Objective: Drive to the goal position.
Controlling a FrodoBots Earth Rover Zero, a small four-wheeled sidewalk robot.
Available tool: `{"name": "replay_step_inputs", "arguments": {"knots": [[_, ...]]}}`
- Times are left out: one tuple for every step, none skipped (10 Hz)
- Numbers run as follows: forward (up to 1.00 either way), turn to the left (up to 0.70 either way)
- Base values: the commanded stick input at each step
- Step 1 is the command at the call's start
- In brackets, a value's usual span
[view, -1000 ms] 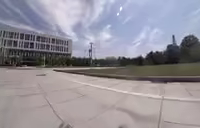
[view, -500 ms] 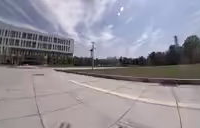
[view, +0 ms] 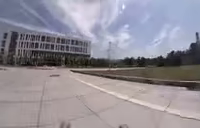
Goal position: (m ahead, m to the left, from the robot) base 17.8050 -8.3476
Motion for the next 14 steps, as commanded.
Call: {"name": "replay_step_inputs", "arguments": {"knots": [[0.7, 0.0], [0.7, 0.0], [0.7, 0.0], [0.7, 0.0], [0.7, 0.0], [0.7, 0.0], [0.7, 0.0], [0.7, 0.0], [0.7, 0.0], [0.7, 0.0], [0.7, 0.0], [0.7, 0.0], [0.7, 0.0], [0.7, 0.0]]}}
